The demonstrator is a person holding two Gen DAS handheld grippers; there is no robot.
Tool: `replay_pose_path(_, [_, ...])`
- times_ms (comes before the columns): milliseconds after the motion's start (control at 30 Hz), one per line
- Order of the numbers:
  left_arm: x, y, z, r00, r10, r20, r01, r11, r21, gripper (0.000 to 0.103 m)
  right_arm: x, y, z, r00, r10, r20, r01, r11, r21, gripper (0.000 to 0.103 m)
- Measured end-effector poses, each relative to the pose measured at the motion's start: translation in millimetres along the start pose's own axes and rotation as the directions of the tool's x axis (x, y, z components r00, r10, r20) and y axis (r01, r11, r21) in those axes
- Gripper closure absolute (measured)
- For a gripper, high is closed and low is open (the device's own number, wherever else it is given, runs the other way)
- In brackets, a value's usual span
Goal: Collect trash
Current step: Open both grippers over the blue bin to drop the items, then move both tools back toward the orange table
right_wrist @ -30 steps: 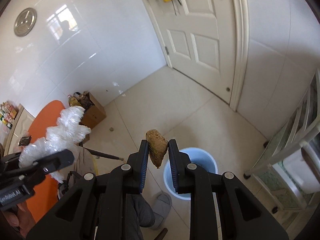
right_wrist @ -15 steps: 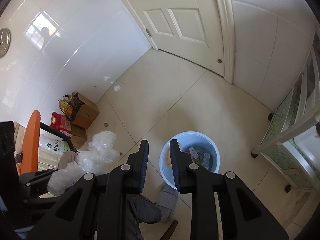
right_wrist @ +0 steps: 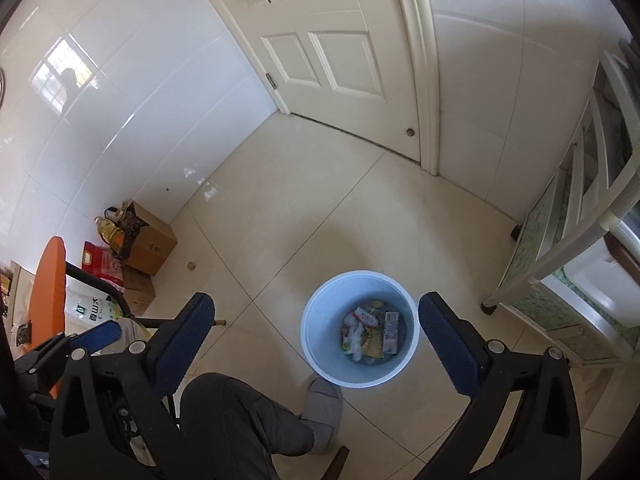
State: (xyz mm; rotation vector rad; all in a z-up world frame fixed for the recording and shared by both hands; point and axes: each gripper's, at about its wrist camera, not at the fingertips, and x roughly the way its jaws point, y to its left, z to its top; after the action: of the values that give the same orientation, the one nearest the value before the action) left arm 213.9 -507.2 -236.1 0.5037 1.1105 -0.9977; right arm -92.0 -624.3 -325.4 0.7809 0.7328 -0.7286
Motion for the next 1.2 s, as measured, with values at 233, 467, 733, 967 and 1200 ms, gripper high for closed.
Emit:
replay_pose_path(233, [-63.3, 8.9, -25.7, 0.993, 0.027, 0.112, -0.023, 0.999, -0.034, 0.012, -21.9, 26.8, 0.1, 0.999, 0.013, 0.034, -0.011, 0.999, -0.046, 0.0])
replay_pose_path(467, [-138.8, 24.2, -67.9, 0.962, 0.104, 0.254, -0.083, 0.992, -0.09, 0.009, -58.6, 78.0, 0.6, 0.993, 0.06, 0.099, -0.047, 0.991, -0.123, 0.0])
replay_pose_path(733, [-220.0, 46.9, -139.1, 0.903, 0.218, 0.371, -0.148, 0.967, -0.209, 0.006, -106.6, 160.1, -7.1, 0.973, 0.154, 0.171, -0.106, 0.959, -0.262, 0.0])
replay_pose_path(967, [-286.5, 61.7, -207.7, 0.849, 0.317, 0.423, -0.184, 0.927, -0.326, 0.005, -135.1, 235.6, -29.6, 0.951, 0.247, 0.188, -0.157, 0.906, -0.394, 0.0])
replay_pose_path(1200, [-360.1, 74.5, -291.7, 0.766, 0.446, 0.463, -0.221, 0.859, -0.462, 0.003, -166.1, 309.1, -62.5, 0.913, 0.369, 0.175, -0.23, 0.819, -0.526, 0.0])
